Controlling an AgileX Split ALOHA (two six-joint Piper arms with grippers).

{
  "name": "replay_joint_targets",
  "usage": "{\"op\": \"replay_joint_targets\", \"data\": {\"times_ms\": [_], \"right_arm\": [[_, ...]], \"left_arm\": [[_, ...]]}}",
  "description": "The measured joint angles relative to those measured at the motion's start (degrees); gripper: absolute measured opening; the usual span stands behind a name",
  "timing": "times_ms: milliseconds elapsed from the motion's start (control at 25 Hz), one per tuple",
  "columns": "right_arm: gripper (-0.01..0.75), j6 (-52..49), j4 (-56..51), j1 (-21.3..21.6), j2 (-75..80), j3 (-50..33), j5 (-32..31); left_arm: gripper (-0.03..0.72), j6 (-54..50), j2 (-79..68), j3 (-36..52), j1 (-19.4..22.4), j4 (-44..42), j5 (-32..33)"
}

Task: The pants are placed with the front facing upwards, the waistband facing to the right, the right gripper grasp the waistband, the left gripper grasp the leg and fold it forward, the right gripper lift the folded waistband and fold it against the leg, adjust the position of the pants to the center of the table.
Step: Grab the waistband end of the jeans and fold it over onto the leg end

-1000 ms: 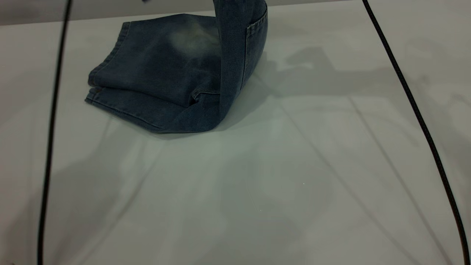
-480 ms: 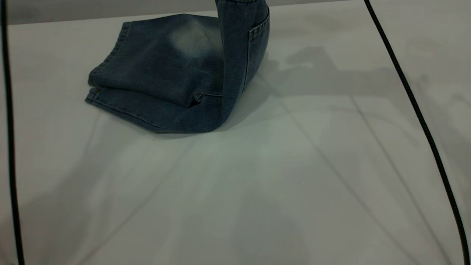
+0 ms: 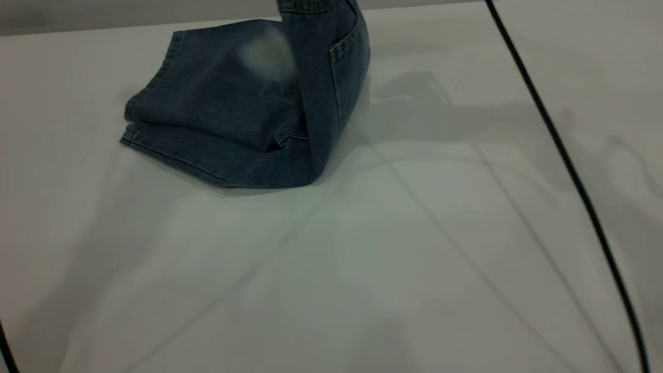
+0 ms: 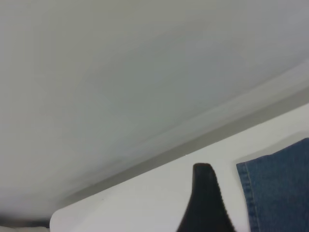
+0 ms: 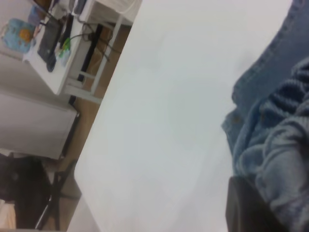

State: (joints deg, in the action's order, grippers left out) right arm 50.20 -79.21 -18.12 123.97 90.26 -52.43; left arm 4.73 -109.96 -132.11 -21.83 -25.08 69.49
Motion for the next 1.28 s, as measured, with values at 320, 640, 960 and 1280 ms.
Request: {"op": "replay_joint_targets", "data": {"times_ms": [320, 640, 960, 1280], "right_arm": [[0.111, 1.0, -2.3, -5.8, 0.0, 0.0, 9.7], [0.111, 3.6, -4.8, -11.4, 0.7, 0.0, 19.3], [0.111, 11.7, -14.6, -13.9, 8.0, 1.9, 23.3], [0.148, 20.9, -20.8, -15.6, 12.1, 3.4, 20.0]], "left_arm": [[0.461, 0.1, -0.2, 0.1, 0.0, 1.7, 0.4], [0.461, 0.1, -0.2, 0.1, 0.0, 1.5, 0.3], [0.461, 0.1, -0.2, 0.1, 0.0, 1.2, 0.4], [0.461, 0.1, -0.2, 0.1, 0.0, 1.2, 0.4]]}}
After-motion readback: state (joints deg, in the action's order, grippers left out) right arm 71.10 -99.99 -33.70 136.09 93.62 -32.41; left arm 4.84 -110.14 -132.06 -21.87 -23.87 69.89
